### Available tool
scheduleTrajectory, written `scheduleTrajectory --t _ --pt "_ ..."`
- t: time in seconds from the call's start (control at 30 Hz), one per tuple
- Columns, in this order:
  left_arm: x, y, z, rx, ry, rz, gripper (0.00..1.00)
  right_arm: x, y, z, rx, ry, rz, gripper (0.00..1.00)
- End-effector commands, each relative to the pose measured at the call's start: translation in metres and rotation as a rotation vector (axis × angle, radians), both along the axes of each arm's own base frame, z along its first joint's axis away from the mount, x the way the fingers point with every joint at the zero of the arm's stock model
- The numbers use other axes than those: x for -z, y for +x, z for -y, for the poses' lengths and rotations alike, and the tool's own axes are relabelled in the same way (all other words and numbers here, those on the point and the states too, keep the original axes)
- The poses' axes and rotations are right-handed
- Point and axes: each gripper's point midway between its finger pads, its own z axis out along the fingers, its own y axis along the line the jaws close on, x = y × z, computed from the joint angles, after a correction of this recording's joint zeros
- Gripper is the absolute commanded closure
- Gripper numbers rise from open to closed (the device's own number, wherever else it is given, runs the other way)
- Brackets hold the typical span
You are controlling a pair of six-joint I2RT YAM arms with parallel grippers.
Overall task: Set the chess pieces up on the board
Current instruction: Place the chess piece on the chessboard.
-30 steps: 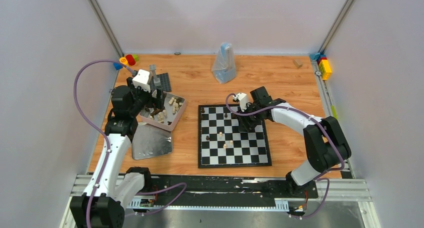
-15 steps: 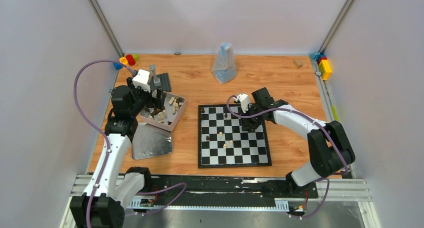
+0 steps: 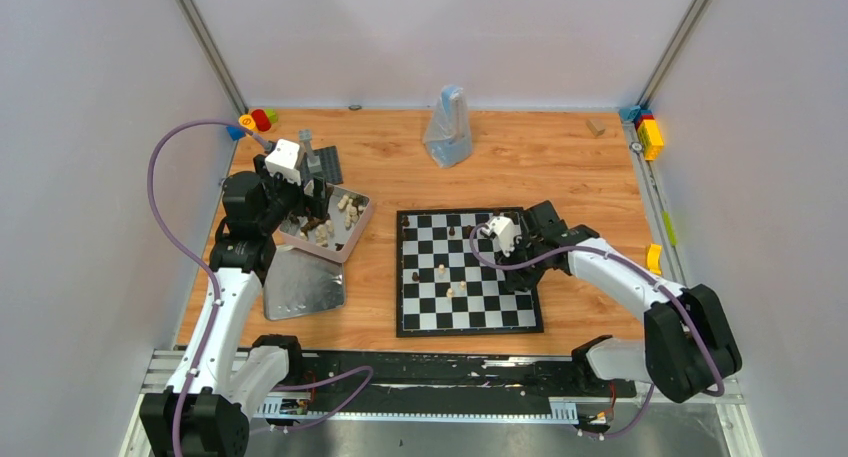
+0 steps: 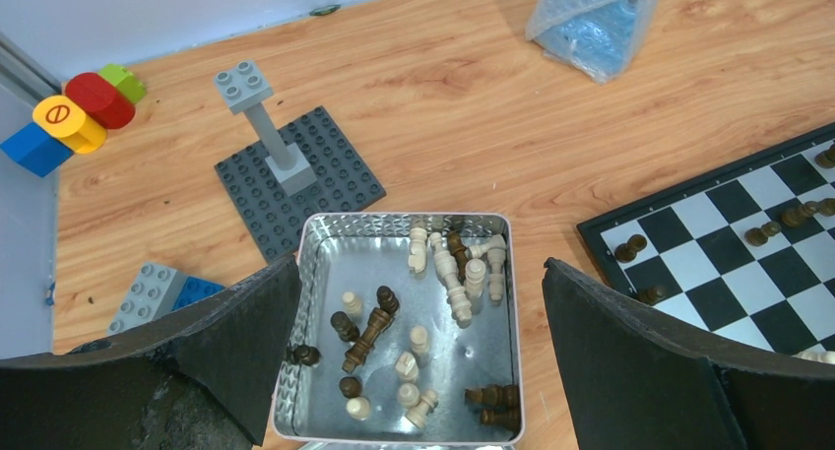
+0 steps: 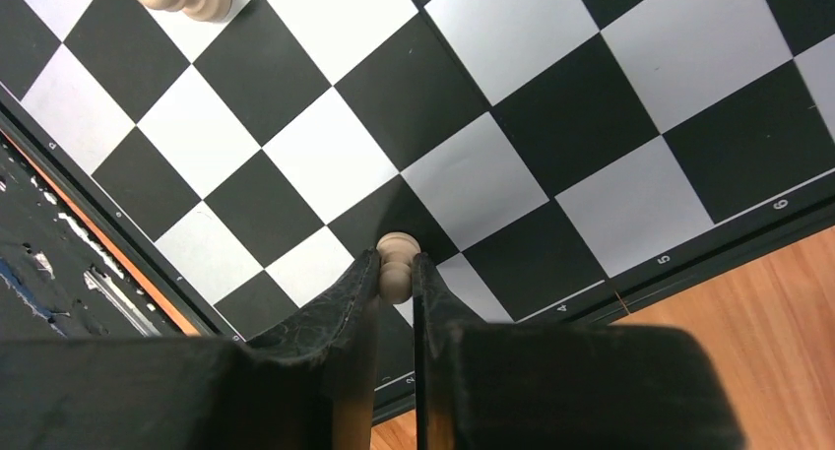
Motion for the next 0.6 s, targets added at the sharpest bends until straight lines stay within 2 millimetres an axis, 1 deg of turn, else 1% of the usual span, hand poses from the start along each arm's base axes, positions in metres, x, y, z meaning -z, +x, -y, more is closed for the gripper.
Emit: scheduleTrajectory --t 0.0,0.1,0.27,0.57 --pt "-0.008 0.002 0.000 0.011 0.010 0.038 0.00 -0.005 -0.002 0.005 -0.027 -0.008 0.047 0.98" --pt "-0.008 0.002 0.000 0.011 0.010 0.038 0.00 -0.007 -0.003 0.007 -0.032 -0.009 0.062 0.99" --pt "-0.009 0.002 0.000 0.011 0.012 0.041 0.00 -0.005 -0.005 0.010 -0.035 -0.022 0.060 0.99" --pt "-0.008 0.002 0.000 0.011 0.012 0.041 0.00 -0.002 -0.023 0.029 -0.088 -0.087 0.073 1.00"
